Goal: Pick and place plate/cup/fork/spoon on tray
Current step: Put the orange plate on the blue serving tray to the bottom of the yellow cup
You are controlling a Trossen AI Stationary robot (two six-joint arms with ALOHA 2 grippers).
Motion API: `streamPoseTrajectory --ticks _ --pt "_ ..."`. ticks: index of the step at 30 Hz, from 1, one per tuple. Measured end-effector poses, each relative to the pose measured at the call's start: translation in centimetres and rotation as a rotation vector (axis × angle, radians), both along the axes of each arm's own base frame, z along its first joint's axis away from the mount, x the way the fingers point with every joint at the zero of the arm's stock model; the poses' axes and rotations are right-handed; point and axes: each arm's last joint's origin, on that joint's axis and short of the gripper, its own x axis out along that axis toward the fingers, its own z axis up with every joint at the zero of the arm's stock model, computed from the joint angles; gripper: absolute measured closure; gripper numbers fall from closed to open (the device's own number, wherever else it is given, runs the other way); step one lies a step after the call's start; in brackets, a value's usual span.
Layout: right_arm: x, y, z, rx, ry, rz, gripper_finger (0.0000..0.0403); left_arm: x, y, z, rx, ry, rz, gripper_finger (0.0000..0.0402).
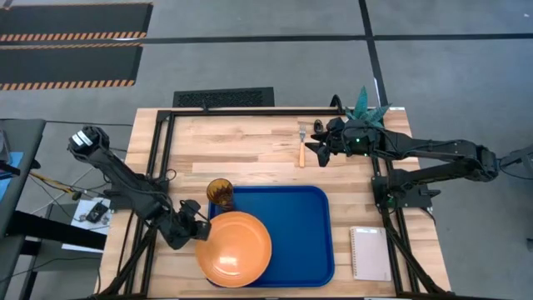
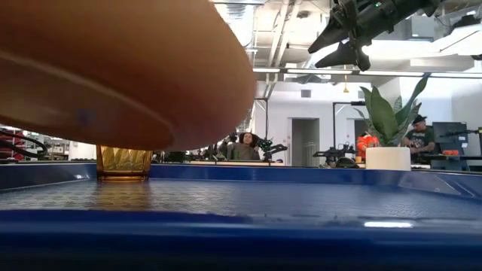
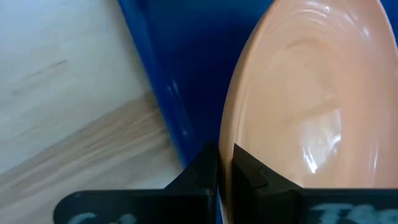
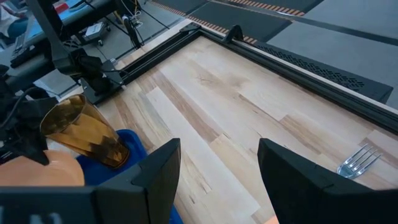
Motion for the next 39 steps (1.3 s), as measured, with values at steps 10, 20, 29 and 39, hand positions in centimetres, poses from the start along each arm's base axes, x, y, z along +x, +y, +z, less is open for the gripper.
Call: streamPoseTrajectory --ticks 10,20,29,39 --pt "0.0 0.0 0.0 0.0 0.0 0.0 0.0163 1.5 -0.2 -1.3 0.021 0.033 0.05 0.0402" --pt "0.0 0.0 0.0 0.001 0.0 0.001 0.0163 1.7 0.2 -1.4 0.058 0.026 0.064 0.0401" --pt "0.0 0.0 0.0 0.001 0.0 0.001 0.0163 1.7 0.2 -1.4 0.047 0.037 0.079 0.0321" --pt "0.0 0.0 0.0 0.0 0.001 0.001 0.0163 1.6 0.3 -1.4 0.055 0.041 0.07 0.0228"
